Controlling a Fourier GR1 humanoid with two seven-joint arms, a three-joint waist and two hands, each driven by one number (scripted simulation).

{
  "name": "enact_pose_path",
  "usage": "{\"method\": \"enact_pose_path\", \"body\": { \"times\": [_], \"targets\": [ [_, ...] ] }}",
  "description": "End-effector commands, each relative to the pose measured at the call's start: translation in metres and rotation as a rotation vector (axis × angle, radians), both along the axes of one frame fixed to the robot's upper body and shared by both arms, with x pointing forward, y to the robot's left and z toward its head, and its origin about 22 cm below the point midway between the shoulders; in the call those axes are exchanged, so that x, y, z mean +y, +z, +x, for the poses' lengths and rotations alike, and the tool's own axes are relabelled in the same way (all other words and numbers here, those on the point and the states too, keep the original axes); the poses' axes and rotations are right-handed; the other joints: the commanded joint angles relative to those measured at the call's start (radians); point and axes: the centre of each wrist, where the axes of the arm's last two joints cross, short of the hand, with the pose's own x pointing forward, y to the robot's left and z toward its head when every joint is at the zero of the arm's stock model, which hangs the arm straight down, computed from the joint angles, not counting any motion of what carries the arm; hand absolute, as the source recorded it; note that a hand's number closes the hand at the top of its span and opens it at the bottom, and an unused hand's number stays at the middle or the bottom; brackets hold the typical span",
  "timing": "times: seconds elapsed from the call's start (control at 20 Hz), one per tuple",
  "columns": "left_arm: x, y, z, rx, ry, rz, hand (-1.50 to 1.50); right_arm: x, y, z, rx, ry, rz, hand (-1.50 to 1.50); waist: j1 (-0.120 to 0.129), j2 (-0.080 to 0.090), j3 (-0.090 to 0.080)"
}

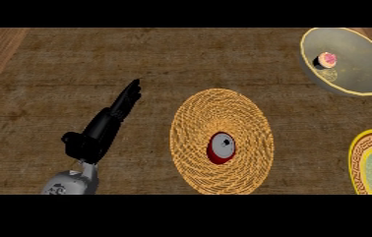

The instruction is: Pick the cupcake from the placemat and place it in the bowl

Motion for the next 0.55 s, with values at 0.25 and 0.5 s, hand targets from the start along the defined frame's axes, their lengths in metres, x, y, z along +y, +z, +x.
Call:
{"method": "enact_pose_path", "body": {
  "times": [0.25, 0.5],
  "targets": [
    [0.007, -0.016, -0.004, 0.001, 0.030, 0.005, 0.00, -0.075, -0.034, -0.112, -0.115, -0.035, 0.017, -1.50, -0.023, -0.005, 0.000],
    [0.009, 0.003, 0.005, -0.006, -0.008, -0.010, 0.00, -0.099, -0.027, -0.156, -0.093, 0.027, 0.050, -1.50, -0.005, -0.001, -0.001]
  ]
}}
